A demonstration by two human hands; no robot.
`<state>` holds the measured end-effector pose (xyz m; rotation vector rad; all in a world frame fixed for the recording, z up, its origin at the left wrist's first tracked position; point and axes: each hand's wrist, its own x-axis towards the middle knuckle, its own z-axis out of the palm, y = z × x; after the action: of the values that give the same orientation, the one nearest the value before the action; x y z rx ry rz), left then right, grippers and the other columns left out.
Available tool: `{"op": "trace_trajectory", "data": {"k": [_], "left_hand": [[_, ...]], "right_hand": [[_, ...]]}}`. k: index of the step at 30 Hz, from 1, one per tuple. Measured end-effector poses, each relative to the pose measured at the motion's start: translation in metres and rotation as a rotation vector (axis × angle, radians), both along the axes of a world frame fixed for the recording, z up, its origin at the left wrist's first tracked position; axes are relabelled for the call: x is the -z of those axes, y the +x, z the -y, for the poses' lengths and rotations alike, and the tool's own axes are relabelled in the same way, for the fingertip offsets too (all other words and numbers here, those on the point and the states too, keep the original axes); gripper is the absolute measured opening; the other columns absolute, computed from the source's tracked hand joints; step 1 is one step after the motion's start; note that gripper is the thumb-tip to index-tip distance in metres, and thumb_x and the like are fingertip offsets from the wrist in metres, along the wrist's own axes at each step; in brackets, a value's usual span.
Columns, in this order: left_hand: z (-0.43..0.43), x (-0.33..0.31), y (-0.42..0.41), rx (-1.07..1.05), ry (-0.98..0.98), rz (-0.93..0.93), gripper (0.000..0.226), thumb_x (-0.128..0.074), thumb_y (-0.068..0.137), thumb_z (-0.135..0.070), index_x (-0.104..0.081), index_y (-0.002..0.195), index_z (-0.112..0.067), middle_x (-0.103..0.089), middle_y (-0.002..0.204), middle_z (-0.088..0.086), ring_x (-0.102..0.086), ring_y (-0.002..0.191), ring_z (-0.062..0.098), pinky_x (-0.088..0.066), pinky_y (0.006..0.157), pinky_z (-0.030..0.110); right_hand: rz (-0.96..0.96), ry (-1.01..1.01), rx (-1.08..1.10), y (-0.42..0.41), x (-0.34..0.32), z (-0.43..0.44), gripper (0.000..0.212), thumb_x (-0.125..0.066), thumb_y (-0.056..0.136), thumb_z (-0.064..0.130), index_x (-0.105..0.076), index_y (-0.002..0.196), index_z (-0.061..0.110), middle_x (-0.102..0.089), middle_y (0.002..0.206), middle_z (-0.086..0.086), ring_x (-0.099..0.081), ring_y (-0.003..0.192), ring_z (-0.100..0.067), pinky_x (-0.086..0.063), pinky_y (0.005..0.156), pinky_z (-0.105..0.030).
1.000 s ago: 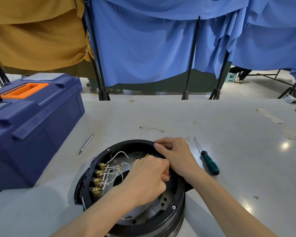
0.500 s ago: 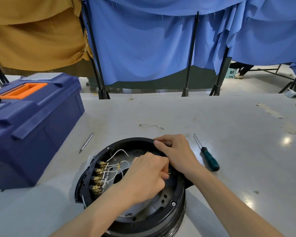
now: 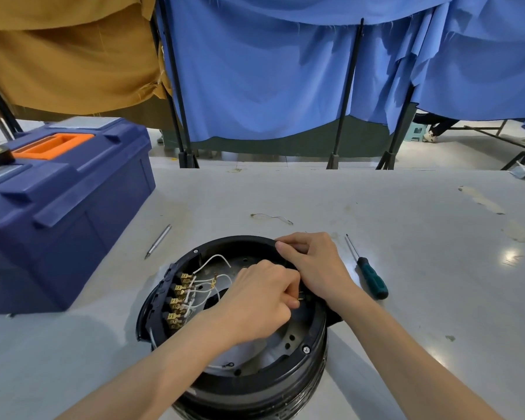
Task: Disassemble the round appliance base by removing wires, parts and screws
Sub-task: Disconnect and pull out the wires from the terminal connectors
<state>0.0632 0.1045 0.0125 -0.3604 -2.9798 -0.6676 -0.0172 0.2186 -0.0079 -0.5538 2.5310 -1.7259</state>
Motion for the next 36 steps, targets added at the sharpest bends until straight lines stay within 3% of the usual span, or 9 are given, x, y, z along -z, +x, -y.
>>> {"op": "trace_trajectory", "data": {"k": [8,13,17,20,24,28,32,34,36], "left_hand": [[-0.001,-0.003,0.002,0.003,-0.010,0.026,0.036,-0.054,0.076,-0.001,-0.036,0.060,-0.028,-0.053,0.070,-0.010,-0.056,0.088,0.022,-0.045,0.077,0.036],[0.000,-0.006,0.000,-0.012,0.001,0.083,0.036,-0.054,0.075,0.001,-0.039,0.059,-0.028,-0.054,0.066,-0.013,-0.062,0.089,0.018,-0.040,0.068,0.032],[-0.001,-0.006,0.002,-0.017,-0.036,0.068,0.034,-0.054,0.076,-0.003,-0.037,0.062,-0.029,-0.066,0.087,0.003,-0.055,0.092,0.025,-0.043,0.075,0.037],[0.000,-0.005,0.004,-0.001,-0.033,0.085,0.031,-0.054,0.075,-0.003,-0.038,0.062,-0.026,-0.067,0.088,0.005,-0.056,0.091,0.027,-0.046,0.080,0.040],[0.022,-0.012,-0.001,-0.123,-0.089,0.014,0.024,-0.057,0.079,-0.005,-0.047,0.070,-0.025,-0.067,0.087,0.003,-0.059,0.095,0.026,-0.043,0.071,0.033],[0.007,-0.005,0.005,0.006,-0.007,0.019,0.022,-0.061,0.079,-0.006,-0.052,0.070,-0.025,-0.063,0.074,-0.005,-0.061,0.087,0.022,-0.045,0.071,0.034],[0.011,-0.003,0.000,-0.072,0.199,-0.033,0.023,-0.066,0.086,-0.011,-0.056,0.068,-0.022,-0.052,0.058,-0.014,-0.052,0.067,0.015,-0.048,0.074,0.035],[0.015,-0.003,0.001,-0.117,0.377,-0.029,0.025,-0.067,0.087,-0.010,-0.058,0.066,-0.021,-0.053,0.053,-0.011,-0.051,0.050,0.006,-0.045,0.061,0.024],[0.016,-0.007,0.004,-0.143,0.627,-0.031,0.025,-0.067,0.088,-0.006,-0.063,0.066,-0.017,-0.061,0.053,-0.001,-0.051,0.036,0.009,-0.041,0.046,0.019]], "right_hand": [[0.007,-0.014,-0.004,-0.001,0.001,0.000,0.014,-0.065,0.090,0.020,-0.075,0.097,0.014,-0.069,0.081,0.015,-0.060,0.074,0.020,-0.041,0.064,0.002],[0.001,-0.014,-0.005,-0.003,0.003,0.000,0.013,-0.065,0.090,0.021,-0.075,0.095,0.015,-0.070,0.082,0.014,-0.063,0.076,0.016,-0.042,0.064,0.001],[0.000,-0.015,-0.009,-0.003,0.001,0.002,0.013,-0.065,0.090,0.020,-0.075,0.095,0.015,-0.072,0.084,0.010,-0.065,0.080,0.008,-0.044,0.066,-0.001],[-0.004,-0.018,-0.006,-0.002,0.002,0.002,0.013,-0.065,0.090,0.020,-0.075,0.096,0.014,-0.072,0.083,0.011,-0.064,0.079,0.012,-0.043,0.065,0.000],[0.012,-0.031,-0.014,-0.003,0.003,0.002,0.011,-0.065,0.090,0.020,-0.075,0.093,0.016,-0.073,0.082,0.010,-0.063,0.072,0.014,-0.042,0.063,-0.001],[0.001,-0.024,-0.007,-0.003,0.001,0.002,0.012,-0.065,0.090,0.021,-0.076,0.093,0.017,-0.074,0.085,0.008,-0.066,0.077,0.008,-0.046,0.066,-0.004],[0.012,-0.036,-0.009,0.001,-0.002,0.002,0.011,-0.065,0.090,0.021,-0.075,0.090,0.019,-0.075,0.084,0.009,-0.069,0.079,0.002,-0.050,0.071,-0.012],[0.021,-0.036,-0.014,0.003,-0.003,0.002,0.011,-0.064,0.091,0.020,-0.075,0.088,0.019,-0.075,0.083,0.008,-0.069,0.080,0.000,-0.052,0.075,-0.015],[0.035,-0.037,-0.031,0.005,-0.004,0.001,0.013,-0.063,0.091,0.018,-0.076,0.091,0.015,-0.076,0.083,0.004,-0.071,0.082,-0.004,-0.054,0.079,-0.022]]}}
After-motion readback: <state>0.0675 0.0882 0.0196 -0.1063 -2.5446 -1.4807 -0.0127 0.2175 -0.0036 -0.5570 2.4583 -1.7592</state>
